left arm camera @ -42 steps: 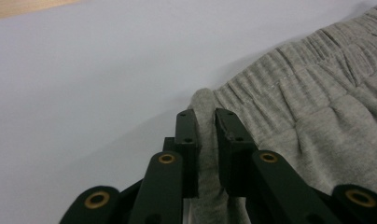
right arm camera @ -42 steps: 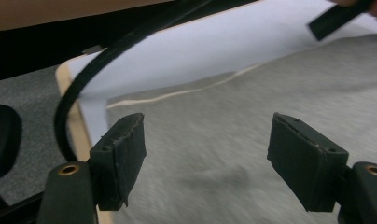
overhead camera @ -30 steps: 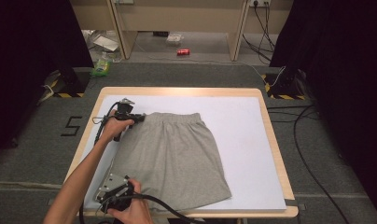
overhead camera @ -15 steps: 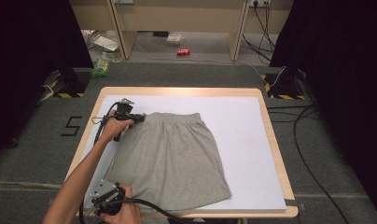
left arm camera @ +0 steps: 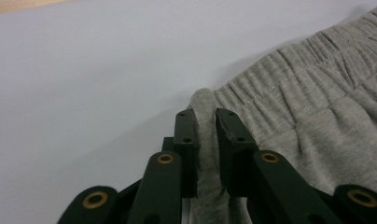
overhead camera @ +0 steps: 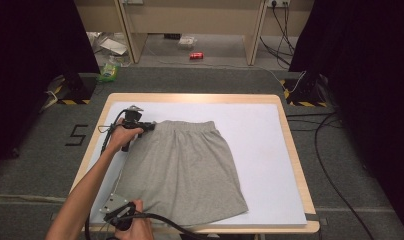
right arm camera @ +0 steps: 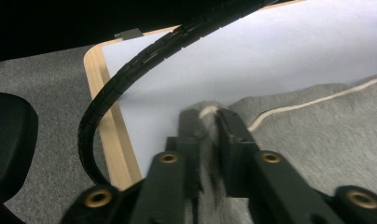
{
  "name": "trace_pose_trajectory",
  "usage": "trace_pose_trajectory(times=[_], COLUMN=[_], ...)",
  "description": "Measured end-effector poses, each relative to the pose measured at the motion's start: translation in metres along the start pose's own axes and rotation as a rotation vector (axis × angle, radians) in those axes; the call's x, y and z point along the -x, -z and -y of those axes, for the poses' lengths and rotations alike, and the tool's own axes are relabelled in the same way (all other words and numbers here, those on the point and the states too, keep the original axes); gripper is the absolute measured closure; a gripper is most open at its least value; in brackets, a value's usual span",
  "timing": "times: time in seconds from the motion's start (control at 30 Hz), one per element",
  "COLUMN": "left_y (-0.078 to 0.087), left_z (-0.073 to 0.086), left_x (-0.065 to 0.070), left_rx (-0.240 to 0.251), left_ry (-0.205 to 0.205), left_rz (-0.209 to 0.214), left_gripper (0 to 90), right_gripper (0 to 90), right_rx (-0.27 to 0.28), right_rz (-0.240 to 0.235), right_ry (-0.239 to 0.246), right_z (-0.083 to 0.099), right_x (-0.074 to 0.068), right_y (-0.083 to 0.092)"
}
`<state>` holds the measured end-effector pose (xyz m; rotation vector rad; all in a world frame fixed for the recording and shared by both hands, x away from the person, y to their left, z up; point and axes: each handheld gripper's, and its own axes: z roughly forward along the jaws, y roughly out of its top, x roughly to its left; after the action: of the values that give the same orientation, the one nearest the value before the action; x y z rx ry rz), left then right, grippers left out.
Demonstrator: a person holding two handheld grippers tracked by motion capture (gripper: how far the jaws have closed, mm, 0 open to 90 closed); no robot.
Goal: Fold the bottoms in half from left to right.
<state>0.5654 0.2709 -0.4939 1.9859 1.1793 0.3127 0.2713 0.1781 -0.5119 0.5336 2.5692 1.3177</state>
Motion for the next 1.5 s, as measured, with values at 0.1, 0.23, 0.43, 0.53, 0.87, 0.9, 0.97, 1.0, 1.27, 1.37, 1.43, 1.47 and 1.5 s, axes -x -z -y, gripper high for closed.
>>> trace_pose_trajectory(times=[0.1, 0.23, 0.43, 0.53, 0.87, 0.9, 0.97, 1.0, 1.27, 1.37, 1.43, 1.47, 1.5], left_y=[0.000, 0.000, 0.005, 0.010, 0.028, 0.029, 0.030, 0.030, 0.022, 0.019, 0.015, 0.014, 0.012], left_z=[-0.001, -0.006, -0.014, -0.020, -0.049, -0.053, -0.062, -0.062, -0.086, -0.091, -0.097, -0.099, -0.101], left_x=[0.001, 0.005, 0.010, 0.013, 0.032, 0.035, 0.045, 0.045, 0.082, 0.091, 0.103, 0.107, 0.110], left_rx=[-0.007, -0.035, -0.036, -0.027, -0.001, 0.004, 0.012, 0.012, -0.014, -0.018, -0.024, -0.027, -0.028], left_ry=[-0.009, -0.001, 0.029, 0.034, 0.050, 0.057, 0.063, 0.063, 0.033, 0.025, 0.020, 0.018, 0.017], left_rz=[-0.005, -0.023, -0.030, -0.033, -0.035, -0.031, -0.026, -0.026, -0.027, -0.024, -0.019, -0.019, -0.019], left_gripper=[79.0, 81.1, 83.0, 83.2, 83.1, 83.1, 83.1, 83.1, 82.9, 82.9, 82.8, 82.8, 82.8], right_gripper=[83.0, 83.1, 83.1, 83.1, 83.1, 83.1, 83.1, 83.1, 83.1, 83.1, 83.1, 83.1, 83.1], right_rx=[-0.002, 0.023, 0.060, 0.069, 0.158, 0.158, 0.172, 0.172, 0.235, 0.245, 0.255, 0.258, 0.261], right_rz=[-0.012, -0.018, -0.014, -0.016, 0.004, 0.004, 0.019, 0.019, 0.084, 0.102, 0.125, 0.133, 0.140], right_ry=[-0.006, -0.002, -0.015, -0.017, -0.043, -0.043, -0.047, -0.047, -0.104, -0.114, -0.132, -0.137, -0.142], right_z=[0.000, -0.002, -0.008, -0.009, -0.016, -0.016, -0.016, -0.016, 0.007, 0.013, 0.024, 0.027, 0.031], right_x=[0.003, 0.006, 0.015, 0.017, 0.035, 0.035, 0.041, 0.041, 0.063, 0.066, 0.071, 0.072, 0.074], right_y=[0.003, 0.011, 0.029, 0.036, 0.091, 0.091, 0.108, 0.108, 0.169, 0.181, 0.198, 0.203, 0.208])
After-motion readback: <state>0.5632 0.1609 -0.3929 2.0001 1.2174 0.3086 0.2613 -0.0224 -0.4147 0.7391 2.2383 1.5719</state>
